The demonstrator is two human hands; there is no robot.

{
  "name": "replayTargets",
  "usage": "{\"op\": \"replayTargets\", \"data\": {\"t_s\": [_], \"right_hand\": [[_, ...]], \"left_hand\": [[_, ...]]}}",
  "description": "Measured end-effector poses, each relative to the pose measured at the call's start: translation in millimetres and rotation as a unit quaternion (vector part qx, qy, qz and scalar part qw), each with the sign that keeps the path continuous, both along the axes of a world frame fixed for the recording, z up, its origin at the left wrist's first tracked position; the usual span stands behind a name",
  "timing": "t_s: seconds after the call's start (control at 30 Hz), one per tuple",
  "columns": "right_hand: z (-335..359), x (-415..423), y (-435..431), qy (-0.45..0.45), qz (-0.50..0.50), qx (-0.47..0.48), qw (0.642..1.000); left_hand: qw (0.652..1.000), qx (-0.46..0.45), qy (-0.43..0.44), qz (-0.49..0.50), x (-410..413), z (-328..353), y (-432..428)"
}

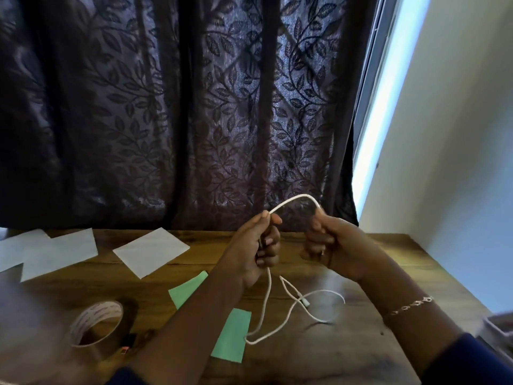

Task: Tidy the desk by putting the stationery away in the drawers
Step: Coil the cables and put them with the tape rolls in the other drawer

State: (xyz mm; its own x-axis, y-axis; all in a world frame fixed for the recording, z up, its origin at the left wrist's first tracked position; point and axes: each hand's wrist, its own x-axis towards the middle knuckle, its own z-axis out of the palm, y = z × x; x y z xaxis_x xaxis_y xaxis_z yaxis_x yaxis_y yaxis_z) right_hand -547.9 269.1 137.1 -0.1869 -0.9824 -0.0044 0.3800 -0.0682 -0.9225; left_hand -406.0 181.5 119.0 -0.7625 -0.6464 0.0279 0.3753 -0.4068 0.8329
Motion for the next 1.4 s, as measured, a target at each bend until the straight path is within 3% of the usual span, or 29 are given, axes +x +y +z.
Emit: {"op": "replayTargets", "data": {"t_s": [0.13,0.2,0.33,0.4,0.47,0.5,0.57,0.6,0.63,0.7,0.77,0.83,0.9,0.97,1.03,1.13,1.2,1.23,1.3,1.33,1.4], "right_hand": [[30,36,20,-0.144,0.128,-0.154,0.969],[49,56,28,-0.083,0.013,-0.24,0.967],[71,95,40,-0.11,-0.044,-0.333,0.935],[76,103,47,0.009,-0.152,-0.342,0.927],[76,106,56,0.208,-0.248,-0.308,0.895],[74,105,62,0.336,-0.283,-0.273,0.856],[74,105,77,0.581,-0.335,-0.175,0.721],[78,105,86,0.655,-0.335,-0.118,0.667],[84,107,94,0.682,-0.321,-0.067,0.653],[93,112,110,0.625,-0.234,-0.01,0.745],[98,125,126,0.506,-0.121,0.001,0.854],[99,138,136,0.335,-0.015,-0.004,0.942],[101,145,144,0.171,0.108,-0.025,0.979],[100,151,149,0.024,0.242,-0.09,0.966],[96,161,149,-0.077,0.291,-0.186,0.935],[90,176,147,-0.179,0.243,-0.318,0.899],[92,180,147,-0.214,0.14,-0.369,0.894],[93,178,150,-0.201,0.05,-0.376,0.903],[92,167,157,-0.072,-0.117,-0.366,0.92],[91,159,159,0.037,-0.177,-0.353,0.918],[82,145,163,0.29,-0.256,-0.298,0.873]], "left_hand": [[0.999,-0.034,-0.008,-0.013,17,11,15],[0.998,-0.063,-0.013,-0.022,25,15,26],[0.986,-0.162,-0.03,-0.029,47,24,51],[0.973,-0.224,-0.054,-0.025,59,26,61],[0.95,-0.302,-0.068,-0.027,72,29,68],[0.935,-0.346,-0.069,-0.024,77,31,70],[0.899,-0.432,-0.072,-0.001,91,43,72],[0.876,-0.475,-0.08,0.025,97,50,71],[0.849,-0.518,-0.088,0.055,103,57,69],[0.795,-0.591,-0.085,0.107,112,72,68],[0.769,-0.626,-0.034,0.125,119,88,74],[0.766,-0.63,0.011,0.127,124,101,83],[0.786,-0.605,0.042,0.12,123,109,92],[0.811,-0.568,0.064,0.121,120,108,99],[0.832,-0.536,0.081,0.116,114,100,109],[0.865,-0.492,0.059,0.08,102,85,129],[0.845,-0.524,-0.006,0.106,100,74,143],[0.826,-0.55,-0.039,0.12,101,68,151],[0.776,-0.608,-0.093,0.136,110,55,163],[0.747,-0.637,-0.119,0.146,116,50,164],[0.698,-0.677,-0.163,0.168,128,49,165]]}}
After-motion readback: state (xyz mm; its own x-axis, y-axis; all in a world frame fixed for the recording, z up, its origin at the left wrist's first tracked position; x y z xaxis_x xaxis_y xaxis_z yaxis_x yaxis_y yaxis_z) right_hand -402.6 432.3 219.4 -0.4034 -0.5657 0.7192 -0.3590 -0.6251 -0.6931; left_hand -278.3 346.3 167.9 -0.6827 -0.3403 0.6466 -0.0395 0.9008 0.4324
